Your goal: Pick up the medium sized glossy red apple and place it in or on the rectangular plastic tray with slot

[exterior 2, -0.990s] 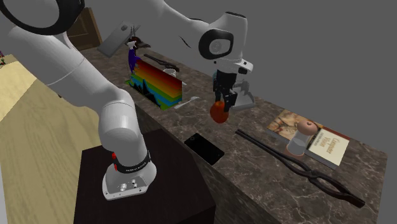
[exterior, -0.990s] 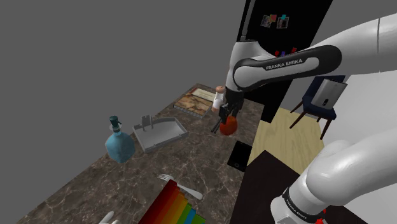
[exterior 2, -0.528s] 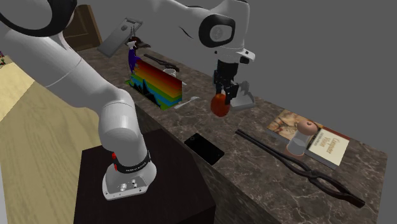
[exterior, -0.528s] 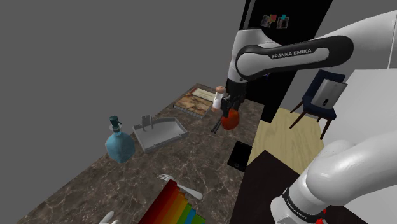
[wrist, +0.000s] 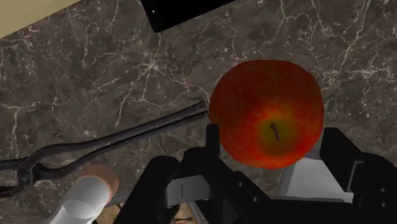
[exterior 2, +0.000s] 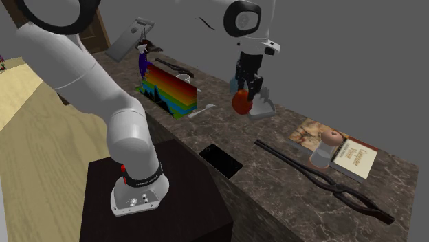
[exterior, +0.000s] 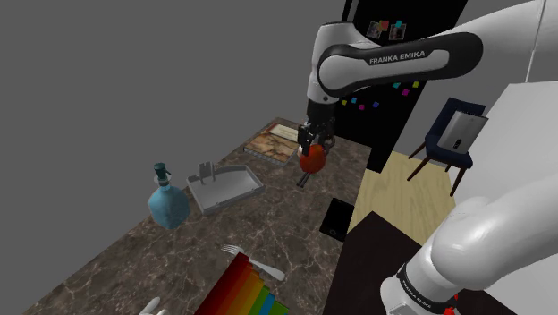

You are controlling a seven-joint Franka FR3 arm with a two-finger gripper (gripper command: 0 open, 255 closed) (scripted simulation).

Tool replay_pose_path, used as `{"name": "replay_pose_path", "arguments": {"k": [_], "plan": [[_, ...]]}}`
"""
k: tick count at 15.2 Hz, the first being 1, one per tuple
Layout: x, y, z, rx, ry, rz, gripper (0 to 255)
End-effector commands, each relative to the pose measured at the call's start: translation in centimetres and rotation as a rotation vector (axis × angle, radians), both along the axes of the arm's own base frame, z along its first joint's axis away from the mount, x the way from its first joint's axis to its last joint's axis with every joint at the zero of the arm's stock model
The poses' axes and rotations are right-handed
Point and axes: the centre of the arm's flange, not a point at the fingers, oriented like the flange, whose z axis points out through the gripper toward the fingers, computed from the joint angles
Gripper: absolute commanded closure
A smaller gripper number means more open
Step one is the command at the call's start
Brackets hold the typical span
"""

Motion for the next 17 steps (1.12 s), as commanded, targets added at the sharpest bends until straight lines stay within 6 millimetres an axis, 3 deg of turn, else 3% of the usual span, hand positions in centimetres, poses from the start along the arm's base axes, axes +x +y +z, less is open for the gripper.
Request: {"name": "replay_pose_path", "arguments": {"k": [1,17], "plan": [[1.6,1.6,0.2,0.0,0.0,-0.001,255],[17.4,15.5,2.5,0.0,0.0,-0.001,255]]}}
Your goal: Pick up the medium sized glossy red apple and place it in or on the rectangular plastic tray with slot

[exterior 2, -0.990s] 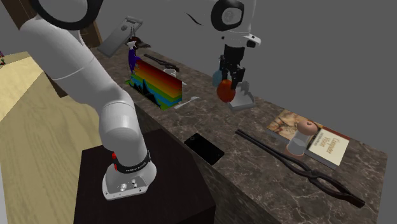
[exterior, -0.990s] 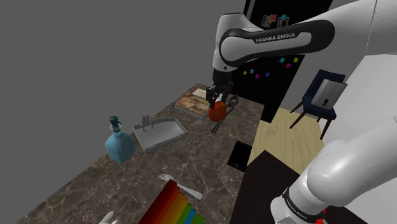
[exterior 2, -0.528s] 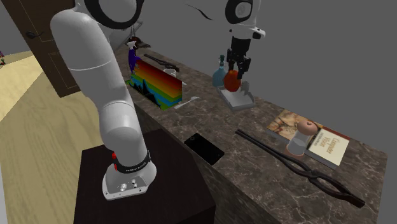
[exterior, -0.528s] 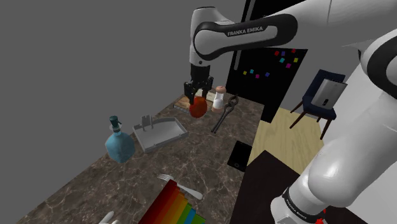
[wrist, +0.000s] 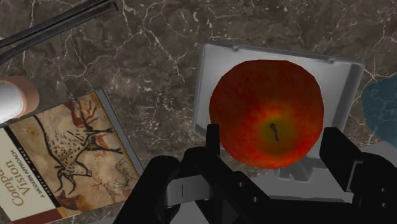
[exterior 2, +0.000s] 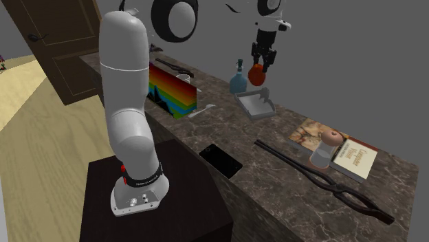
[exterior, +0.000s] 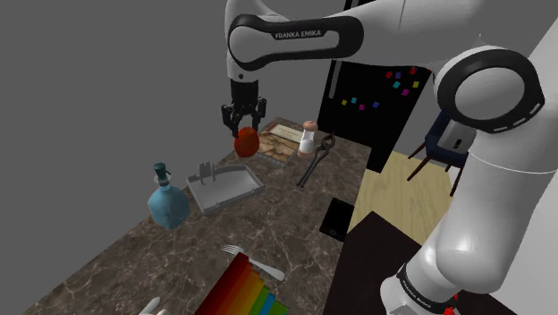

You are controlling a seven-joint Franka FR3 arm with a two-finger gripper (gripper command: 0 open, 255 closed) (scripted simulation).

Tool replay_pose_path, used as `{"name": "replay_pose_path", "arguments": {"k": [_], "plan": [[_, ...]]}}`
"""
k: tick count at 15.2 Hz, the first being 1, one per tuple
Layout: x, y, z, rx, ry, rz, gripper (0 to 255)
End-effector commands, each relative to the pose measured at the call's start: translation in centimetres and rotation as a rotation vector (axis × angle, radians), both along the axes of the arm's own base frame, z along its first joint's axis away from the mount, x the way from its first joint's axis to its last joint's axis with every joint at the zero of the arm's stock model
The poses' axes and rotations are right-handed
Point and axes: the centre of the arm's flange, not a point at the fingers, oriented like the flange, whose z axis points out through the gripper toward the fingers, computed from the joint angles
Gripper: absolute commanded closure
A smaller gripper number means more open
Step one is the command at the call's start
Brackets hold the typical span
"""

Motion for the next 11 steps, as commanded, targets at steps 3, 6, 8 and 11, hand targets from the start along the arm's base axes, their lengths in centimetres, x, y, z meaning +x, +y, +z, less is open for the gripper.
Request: {"name": "replay_pose_path", "arguments": {"k": [3,6,8,11], "plan": [[4.0,3.4,0.5,0.0,0.0,-0.002,255],[5.7,4.9,0.2,0.0,0.0,-0.002,255],[5.7,4.9,-0.8,0.0,0.0,-0.002,255],[5.7,4.9,-2.4,0.0,0.0,-0.002,255]]}}
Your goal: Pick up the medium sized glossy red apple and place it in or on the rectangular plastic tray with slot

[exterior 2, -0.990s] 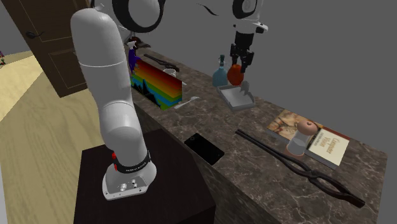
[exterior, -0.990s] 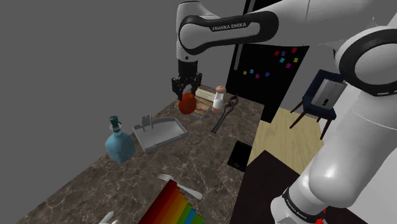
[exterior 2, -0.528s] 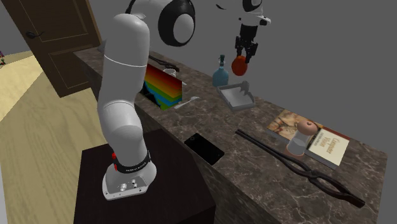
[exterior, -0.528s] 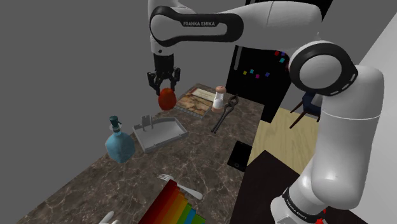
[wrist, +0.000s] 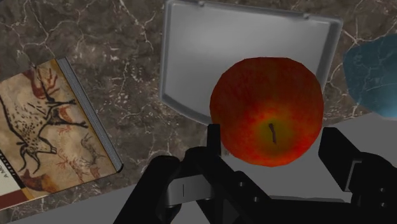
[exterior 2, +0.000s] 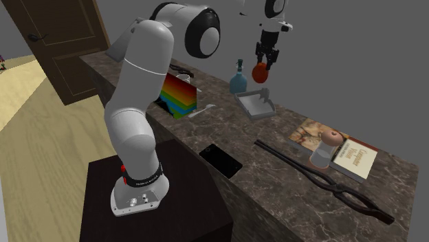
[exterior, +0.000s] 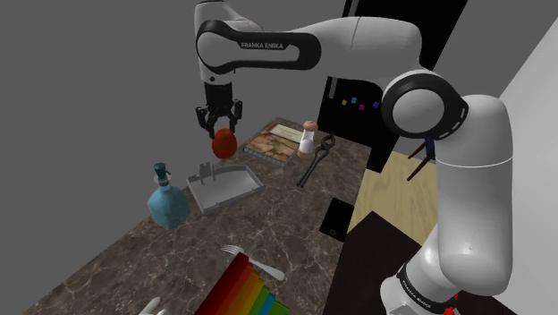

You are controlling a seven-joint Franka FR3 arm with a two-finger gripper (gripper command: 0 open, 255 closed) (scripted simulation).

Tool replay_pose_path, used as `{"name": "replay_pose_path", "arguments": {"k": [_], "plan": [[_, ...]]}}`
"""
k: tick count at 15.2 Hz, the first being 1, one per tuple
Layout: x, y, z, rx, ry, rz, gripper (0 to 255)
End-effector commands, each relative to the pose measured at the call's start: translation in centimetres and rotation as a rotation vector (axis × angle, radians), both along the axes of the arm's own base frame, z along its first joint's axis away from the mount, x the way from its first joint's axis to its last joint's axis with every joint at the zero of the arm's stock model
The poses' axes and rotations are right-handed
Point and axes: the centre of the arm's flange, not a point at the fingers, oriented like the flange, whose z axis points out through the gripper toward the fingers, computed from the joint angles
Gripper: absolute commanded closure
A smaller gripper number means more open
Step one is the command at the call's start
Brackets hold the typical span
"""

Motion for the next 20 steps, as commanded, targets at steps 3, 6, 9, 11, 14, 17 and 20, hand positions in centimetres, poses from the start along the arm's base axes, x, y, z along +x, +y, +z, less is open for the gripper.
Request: {"name": "replay_pose_path", "arguments": {"k": [3,6,9,11,14,17,20], "plan": [[0.0,0.0,-2.2,0.0,-0.001,0.0,255],[0.0,0.0,-3.7,0.0,-0.001,0.0,255],[0.0,0.0,-5.3,0.0,-0.001,0.0,255],[0.0,0.0,-6.4,0.0,-0.001,0.0,255],[0.0,0.0,-8.1,0.0,-0.001,0.0,255],[0.0,0.0,-8.1,0.0,-0.001,0.0,255],[0.0,0.0,-8.1,0.0,-0.001,0.0,255]]}}
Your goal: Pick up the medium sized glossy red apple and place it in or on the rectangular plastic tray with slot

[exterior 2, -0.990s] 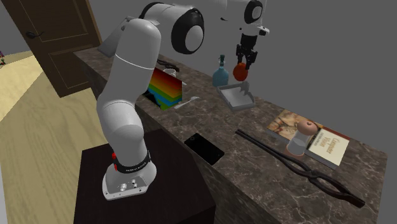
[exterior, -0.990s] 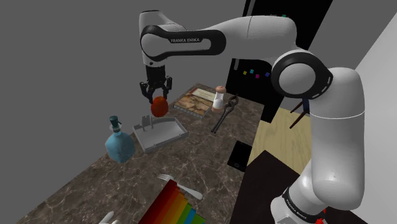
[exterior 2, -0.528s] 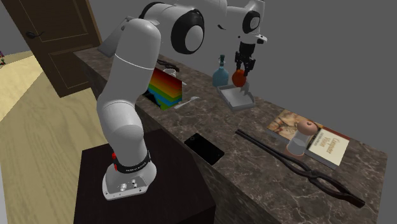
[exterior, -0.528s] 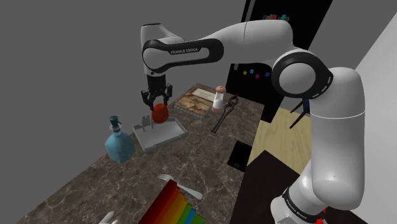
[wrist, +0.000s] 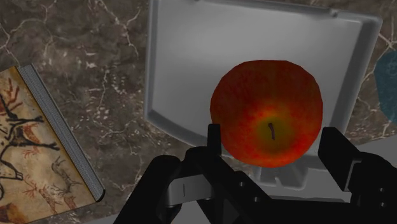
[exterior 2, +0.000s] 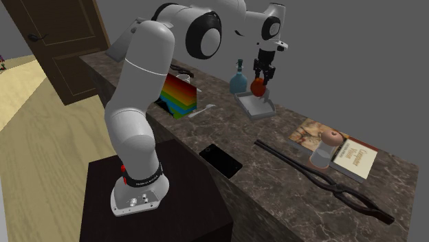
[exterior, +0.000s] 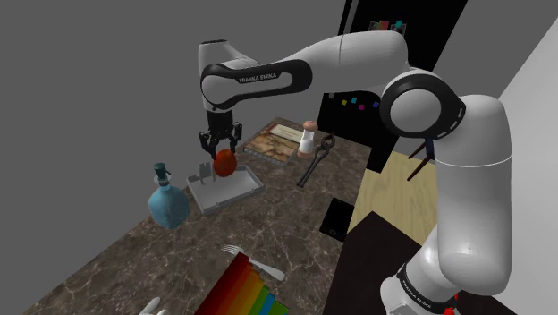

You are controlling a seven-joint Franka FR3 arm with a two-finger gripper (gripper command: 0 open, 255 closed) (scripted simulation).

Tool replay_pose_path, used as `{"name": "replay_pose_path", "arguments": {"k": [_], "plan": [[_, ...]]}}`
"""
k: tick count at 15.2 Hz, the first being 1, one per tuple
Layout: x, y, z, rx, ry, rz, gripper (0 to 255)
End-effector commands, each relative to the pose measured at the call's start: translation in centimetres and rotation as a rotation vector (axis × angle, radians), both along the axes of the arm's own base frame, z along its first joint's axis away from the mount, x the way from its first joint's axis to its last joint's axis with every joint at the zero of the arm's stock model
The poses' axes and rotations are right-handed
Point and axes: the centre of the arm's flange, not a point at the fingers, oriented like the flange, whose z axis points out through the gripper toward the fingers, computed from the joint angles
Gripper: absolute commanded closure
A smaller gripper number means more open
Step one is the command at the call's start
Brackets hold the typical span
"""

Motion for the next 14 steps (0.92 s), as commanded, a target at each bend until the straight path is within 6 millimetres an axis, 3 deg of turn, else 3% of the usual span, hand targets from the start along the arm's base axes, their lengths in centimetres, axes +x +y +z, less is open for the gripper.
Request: {"name": "replay_pose_path", "arguments": {"k": [1,2,3,8,12,14], "plan": [[0.0,0.0,0.0,0.0,0.0,0.0,255],[0.0,0.0,0.0,0.0,0.0,0.0,255],[0.0,0.0,0.0,0.0,0.0,0.0,0],[0.0,0.0,0.0,0.0,0.0,0.0,0],[0.3,0.0,5.0,0.0,0.0,0.0,0],[0.3,0.0,5.0,0.0,0.0,0.0,0]]}}
